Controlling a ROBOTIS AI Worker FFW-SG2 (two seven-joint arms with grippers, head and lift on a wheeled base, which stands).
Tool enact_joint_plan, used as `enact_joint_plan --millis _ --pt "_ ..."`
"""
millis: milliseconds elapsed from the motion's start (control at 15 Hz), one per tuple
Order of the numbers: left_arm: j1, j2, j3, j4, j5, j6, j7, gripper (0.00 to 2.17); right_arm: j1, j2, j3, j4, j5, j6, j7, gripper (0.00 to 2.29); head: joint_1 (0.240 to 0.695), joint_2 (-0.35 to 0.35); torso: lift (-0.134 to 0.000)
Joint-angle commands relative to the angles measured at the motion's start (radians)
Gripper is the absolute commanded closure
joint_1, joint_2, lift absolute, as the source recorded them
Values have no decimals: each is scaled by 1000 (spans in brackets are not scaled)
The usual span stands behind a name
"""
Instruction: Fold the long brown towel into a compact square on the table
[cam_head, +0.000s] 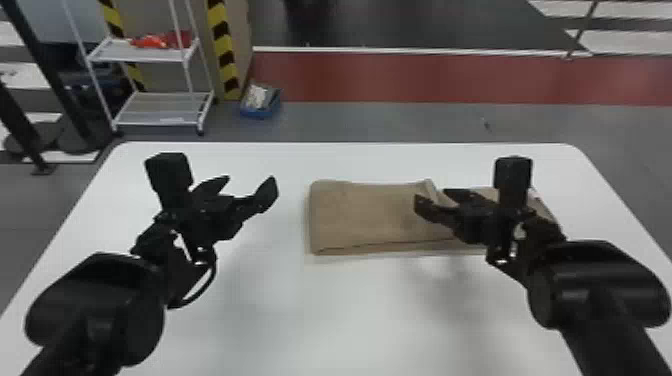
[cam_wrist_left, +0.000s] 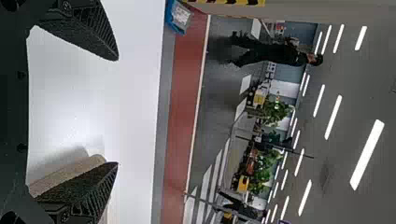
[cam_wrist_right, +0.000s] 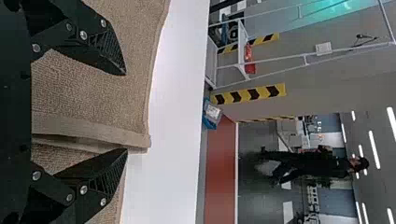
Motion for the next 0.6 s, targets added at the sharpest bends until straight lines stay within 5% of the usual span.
enact_joint_plan --millis 0,533 --pt "0 0 0 0 0 0 -2 93 4 -3 -2 -3 27 19 -1 444 695 -23 -124" --pt "19 0 9 -5 0 0 -8 93 -16 -2 7 14 62 56 -54 481 695 -38 -124"
